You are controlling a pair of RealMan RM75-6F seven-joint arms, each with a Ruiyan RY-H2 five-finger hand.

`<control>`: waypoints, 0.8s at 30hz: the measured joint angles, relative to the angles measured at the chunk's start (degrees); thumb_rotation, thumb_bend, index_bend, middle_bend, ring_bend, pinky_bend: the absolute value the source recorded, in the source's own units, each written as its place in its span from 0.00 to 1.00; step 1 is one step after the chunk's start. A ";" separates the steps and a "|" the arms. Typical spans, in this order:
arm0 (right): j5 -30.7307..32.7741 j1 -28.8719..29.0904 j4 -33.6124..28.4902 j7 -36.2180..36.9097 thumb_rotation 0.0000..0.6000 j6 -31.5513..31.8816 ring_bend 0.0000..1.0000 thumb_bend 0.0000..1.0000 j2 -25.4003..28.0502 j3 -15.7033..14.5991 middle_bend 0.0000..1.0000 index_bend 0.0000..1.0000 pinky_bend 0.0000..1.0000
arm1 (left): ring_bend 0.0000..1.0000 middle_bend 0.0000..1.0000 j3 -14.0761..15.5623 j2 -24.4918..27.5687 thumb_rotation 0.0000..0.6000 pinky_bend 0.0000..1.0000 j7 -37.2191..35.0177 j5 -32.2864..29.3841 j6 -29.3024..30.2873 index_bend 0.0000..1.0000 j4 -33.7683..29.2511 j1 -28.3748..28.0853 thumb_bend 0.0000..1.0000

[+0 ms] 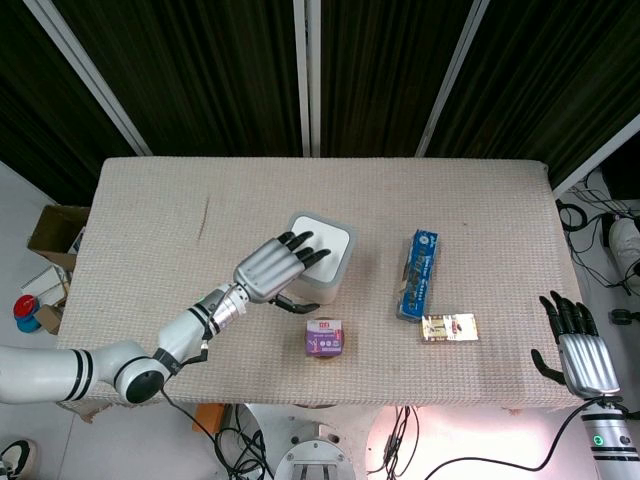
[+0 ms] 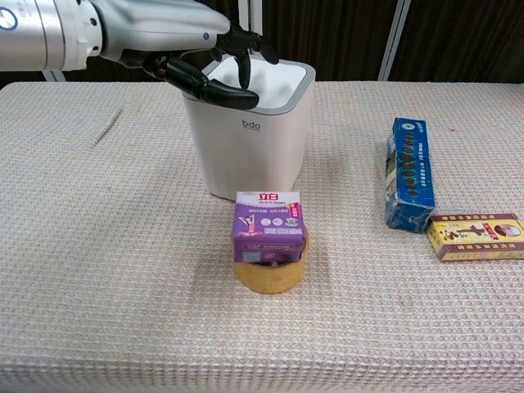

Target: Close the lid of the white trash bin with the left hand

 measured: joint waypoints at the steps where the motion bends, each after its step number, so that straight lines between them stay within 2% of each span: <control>1: -0.03 0.03 -0.05 -0.04 1.00 0.00 0.00 0.28 0.00 0.01 0.00 0.00 0.00 | 0.06 0.29 -0.17 0.32 0.11 0.21 -0.13 0.24 0.38 0.10 -0.45 0.19 0.17; 6: -0.16 0.13 -0.08 -0.02 1.00 0.12 0.00 0.28 -0.13 0.12 0.00 0.00 0.00 | 0.06 0.24 -0.84 3.54 0.12 0.21 -0.97 1.57 3.50 0.10 -3.74 2.02 0.17; 12: -0.19 0.19 0.71 0.49 1.00 -0.07 0.00 0.28 -0.63 0.04 0.00 0.00 0.00 | 0.06 0.11 0.57 8.66 0.13 0.21 -1.51 6.68 12.12 0.09 -8.38 8.46 0.17; 14: -0.27 0.15 0.98 0.70 1.00 -0.01 0.00 0.28 -0.74 -0.02 0.00 0.00 0.00 | 0.06 0.08 1.92 9.92 0.13 0.21 -1.49 9.46 16.67 0.08 -8.94 12.00 0.16; 18: -0.23 -0.01 1.39 0.84 1.00 0.24 0.00 0.28 -0.72 -0.03 0.00 0.00 0.00 | 0.06 0.08 5.61 11.53 0.07 0.21 -2.21 14.59 26.99 0.08 -8.10 20.94 0.16; 21: 0.08 0.03 1.41 0.93 1.00 0.19 0.00 0.28 -0.63 0.23 0.00 0.00 0.00 | 0.06 0.08 8.88 11.93 0.04 0.21 -5.21 18.21 35.05 0.08 -5.06 29.39 0.16; 24: 0.08 0.19 1.17 0.28 1.00 0.30 0.00 0.28 -0.61 0.48 0.00 0.00 0.00 | 0.06 0.08 11.31 10.99 0.02 0.21 -9.09 20.96 42.40 0.08 1.08 37.71 0.16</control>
